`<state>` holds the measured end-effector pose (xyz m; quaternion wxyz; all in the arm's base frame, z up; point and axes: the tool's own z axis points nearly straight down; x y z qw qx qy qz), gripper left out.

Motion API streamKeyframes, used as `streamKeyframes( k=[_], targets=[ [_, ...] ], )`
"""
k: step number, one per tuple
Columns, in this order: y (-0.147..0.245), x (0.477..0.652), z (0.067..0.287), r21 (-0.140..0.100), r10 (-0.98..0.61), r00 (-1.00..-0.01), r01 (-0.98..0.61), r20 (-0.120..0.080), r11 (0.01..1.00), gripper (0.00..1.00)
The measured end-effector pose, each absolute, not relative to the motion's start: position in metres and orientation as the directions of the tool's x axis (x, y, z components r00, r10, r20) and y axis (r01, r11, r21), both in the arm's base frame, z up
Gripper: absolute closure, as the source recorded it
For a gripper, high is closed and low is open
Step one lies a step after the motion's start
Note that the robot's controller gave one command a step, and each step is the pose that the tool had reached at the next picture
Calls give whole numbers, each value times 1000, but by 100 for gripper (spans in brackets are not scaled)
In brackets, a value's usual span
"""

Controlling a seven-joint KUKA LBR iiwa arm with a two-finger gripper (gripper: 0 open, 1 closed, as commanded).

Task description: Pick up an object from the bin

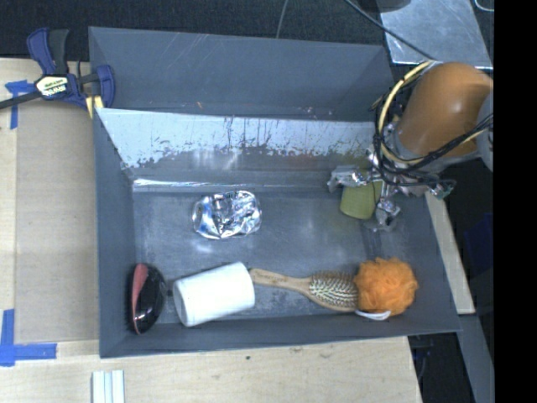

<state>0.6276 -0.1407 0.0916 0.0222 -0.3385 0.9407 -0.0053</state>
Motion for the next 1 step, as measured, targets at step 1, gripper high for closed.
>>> streamKeyframes(
  k=[1],
  targets=[
    [-141,629,94,-28,-635,-771,-634,-41,773,100]
  ],
)
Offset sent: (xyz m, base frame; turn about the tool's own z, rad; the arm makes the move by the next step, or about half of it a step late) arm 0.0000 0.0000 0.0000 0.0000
